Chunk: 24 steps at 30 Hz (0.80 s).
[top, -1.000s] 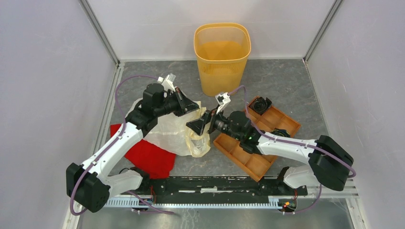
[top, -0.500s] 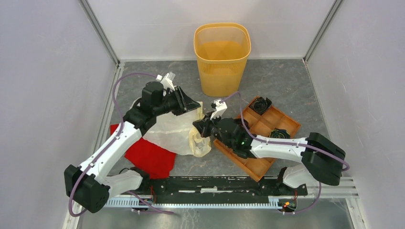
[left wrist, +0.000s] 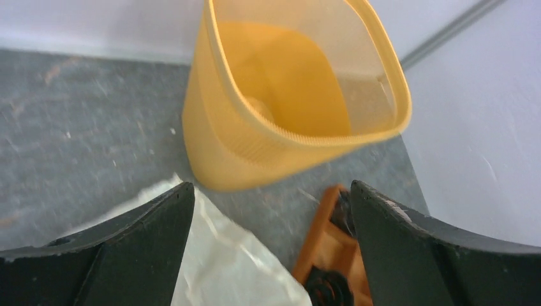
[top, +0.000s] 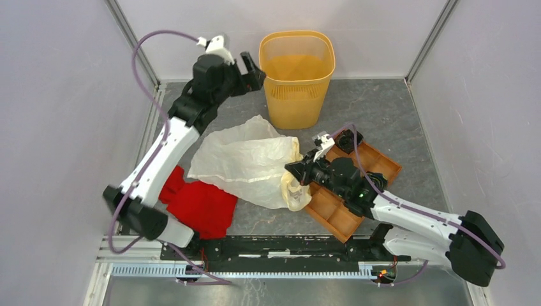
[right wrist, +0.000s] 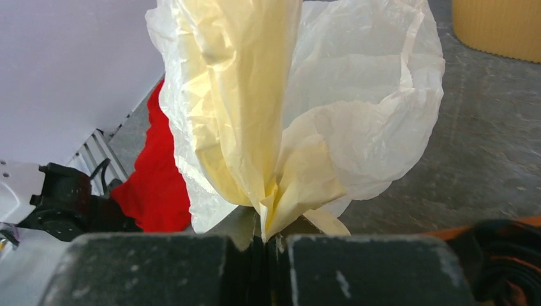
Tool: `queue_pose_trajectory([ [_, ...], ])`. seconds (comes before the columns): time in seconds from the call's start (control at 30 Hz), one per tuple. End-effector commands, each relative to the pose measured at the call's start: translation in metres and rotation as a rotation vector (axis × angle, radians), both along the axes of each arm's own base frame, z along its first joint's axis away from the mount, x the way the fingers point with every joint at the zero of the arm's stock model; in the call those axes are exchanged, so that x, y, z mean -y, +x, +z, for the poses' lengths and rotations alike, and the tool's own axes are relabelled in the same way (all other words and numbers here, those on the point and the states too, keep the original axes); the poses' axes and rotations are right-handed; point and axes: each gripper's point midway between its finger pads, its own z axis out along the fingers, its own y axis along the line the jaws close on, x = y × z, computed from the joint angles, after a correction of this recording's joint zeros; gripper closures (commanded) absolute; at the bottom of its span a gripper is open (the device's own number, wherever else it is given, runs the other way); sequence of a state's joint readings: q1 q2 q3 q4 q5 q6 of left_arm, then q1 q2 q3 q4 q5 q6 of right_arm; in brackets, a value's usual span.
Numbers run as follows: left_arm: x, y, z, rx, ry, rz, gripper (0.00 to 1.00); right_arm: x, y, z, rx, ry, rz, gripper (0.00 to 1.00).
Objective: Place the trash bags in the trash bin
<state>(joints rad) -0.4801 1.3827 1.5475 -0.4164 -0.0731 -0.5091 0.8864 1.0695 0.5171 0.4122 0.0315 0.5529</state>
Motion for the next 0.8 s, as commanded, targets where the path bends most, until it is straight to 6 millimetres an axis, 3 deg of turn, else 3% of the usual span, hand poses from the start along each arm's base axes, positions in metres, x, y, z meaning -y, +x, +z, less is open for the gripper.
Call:
queue_pose_trajectory([
  [0.0, 0.002, 0.061, 0.002, 0.042, 0.112, 0.104, 0.04, 0.015, -0.015, 0.002, 0.045, -0.054, 0.058, 1.0],
  [0.17, 0.025, 0.116, -0.019, 0.007, 0.136, 0.136, 0.13, 0.023, -0.032, 0.008, 0.081, -0.13, 0.142, 1.0],
  [0.33, 0.034, 0.137, -0.03, -0.014, 0.172, 0.159, 0.25, 0.029, -0.06, 0.012, 0.083, -0.09, 0.238, 1.0],
  [0.47, 0.039, 0.136, -0.042, -0.022, 0.235, 0.156, 0.36, 0.035, -0.07, 0.01, 0.093, -0.088, 0.261, 1.0],
  [0.53, 0.038, 0.134, -0.047, -0.037, 0.266, 0.168, 0.48, 0.042, -0.064, 0.013, 0.119, -0.126, 0.224, 1.0],
  [0.63, 0.037, 0.126, -0.055, -0.067, 0.292, 0.159, 0.63, 0.056, -0.053, 0.027, 0.167, -0.151, 0.137, 1.0],
  [0.77, 0.036, 0.113, -0.054, -0.091, 0.314, 0.108, 0.84, 0.084, -0.034, 0.061, 0.252, -0.181, -0.036, 1.0],
])
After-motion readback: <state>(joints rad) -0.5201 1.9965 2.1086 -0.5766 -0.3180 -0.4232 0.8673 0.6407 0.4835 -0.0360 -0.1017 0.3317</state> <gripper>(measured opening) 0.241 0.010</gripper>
